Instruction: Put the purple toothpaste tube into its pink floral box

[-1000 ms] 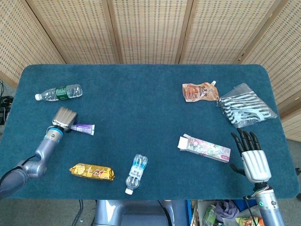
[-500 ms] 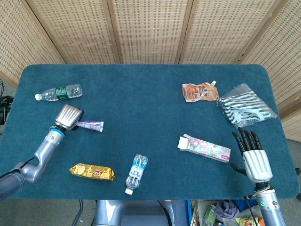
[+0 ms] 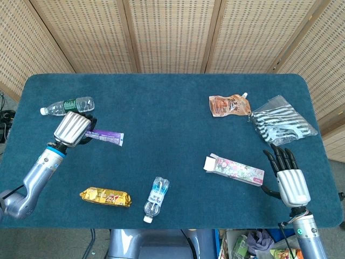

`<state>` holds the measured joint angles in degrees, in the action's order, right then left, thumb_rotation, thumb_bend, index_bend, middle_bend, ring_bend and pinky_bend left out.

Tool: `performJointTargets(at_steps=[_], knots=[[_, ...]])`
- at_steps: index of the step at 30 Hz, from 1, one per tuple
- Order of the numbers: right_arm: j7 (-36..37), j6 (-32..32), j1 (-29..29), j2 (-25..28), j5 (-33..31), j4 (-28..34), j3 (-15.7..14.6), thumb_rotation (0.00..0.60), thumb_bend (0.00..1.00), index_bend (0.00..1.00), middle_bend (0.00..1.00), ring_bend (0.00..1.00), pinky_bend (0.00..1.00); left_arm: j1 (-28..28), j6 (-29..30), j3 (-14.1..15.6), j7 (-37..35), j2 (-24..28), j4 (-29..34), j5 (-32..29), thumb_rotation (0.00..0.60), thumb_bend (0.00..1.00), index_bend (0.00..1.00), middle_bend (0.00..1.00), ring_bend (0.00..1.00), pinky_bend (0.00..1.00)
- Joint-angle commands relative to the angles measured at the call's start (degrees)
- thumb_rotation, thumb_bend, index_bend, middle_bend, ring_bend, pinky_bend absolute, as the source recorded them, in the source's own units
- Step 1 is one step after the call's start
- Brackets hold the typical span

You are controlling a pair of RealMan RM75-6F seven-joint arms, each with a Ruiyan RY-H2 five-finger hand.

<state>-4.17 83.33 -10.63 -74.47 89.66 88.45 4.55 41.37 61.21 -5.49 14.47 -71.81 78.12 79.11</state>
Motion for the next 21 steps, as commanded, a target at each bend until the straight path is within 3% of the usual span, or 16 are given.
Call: performJointTargets(at_steps=[1,6,13,21], knots=[[-0.56,-5.09,-2.64,1.79,-2.73,2.66,1.38,0.6,0.01,0.11,0.0,0.0,0.0,-0.43,1.53,-0.91,1.25,2.47,3.77,0.76,0.6,0.27,0.83,0.69,0.59,0.57],[-4.23,-13.56,-6.76,3.81,-9.31,7.06,3.77,0.6,0.01,0.11,0.0,0.0,0.0,-0.48,1.78,-1.53,2.86,3.85,6.82,0.61,0.6,0.27,0.83,0.69,0.59,0.57],[-9.59,-22.2,-11.6,1.68,-17.02,9.83,5.0,0.6,0.01,0.13,0.0,0.0,0.0,-0.76,2.2,-1.88,3.13,4.61,8.13,0.78,0.6,0.27,0.83,0.69,0.59,0.57],[-18.56,-22.91,-13.78,-2.46,-24.05,13.7,4.18,0.6,0.01,0.13,0.01,0.0,0.0,-1.02,1.51,-1.75,2.6,4.47,7.17,0.71,0.6,0.27,0.83,0.69,0.59,0.57]])
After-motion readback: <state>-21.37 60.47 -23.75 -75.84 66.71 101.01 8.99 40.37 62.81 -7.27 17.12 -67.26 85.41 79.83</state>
